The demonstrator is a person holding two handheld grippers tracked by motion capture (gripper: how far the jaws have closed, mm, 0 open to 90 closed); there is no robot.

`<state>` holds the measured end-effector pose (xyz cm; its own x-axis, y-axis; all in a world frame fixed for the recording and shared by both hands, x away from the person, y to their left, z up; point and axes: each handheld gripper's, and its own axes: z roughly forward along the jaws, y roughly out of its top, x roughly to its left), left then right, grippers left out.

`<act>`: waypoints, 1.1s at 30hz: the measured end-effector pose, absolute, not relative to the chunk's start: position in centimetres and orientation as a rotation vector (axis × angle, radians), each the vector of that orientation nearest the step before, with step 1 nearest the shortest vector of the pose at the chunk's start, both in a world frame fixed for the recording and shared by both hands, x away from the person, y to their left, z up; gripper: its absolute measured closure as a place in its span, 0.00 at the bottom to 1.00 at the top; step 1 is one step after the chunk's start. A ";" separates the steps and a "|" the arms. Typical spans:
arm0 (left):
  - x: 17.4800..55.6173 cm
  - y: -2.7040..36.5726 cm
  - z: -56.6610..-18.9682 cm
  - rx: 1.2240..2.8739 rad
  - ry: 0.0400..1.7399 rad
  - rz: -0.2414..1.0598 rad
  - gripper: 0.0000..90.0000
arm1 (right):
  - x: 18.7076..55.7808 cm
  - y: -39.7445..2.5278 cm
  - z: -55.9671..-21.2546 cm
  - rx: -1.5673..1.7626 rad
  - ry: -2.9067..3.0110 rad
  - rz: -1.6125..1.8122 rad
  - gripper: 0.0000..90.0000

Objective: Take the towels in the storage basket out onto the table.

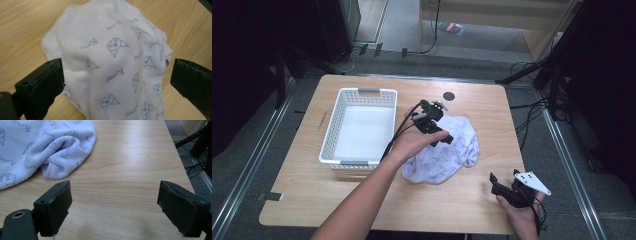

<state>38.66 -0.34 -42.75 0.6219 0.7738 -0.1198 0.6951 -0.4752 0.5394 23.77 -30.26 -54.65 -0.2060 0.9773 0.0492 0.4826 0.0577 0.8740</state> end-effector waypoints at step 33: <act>38.1 11.0 -40.6 2.159 1.319 0.354 0.00 | 23.8 -30.2 -54.6 1.461 1.751 1.069 0.13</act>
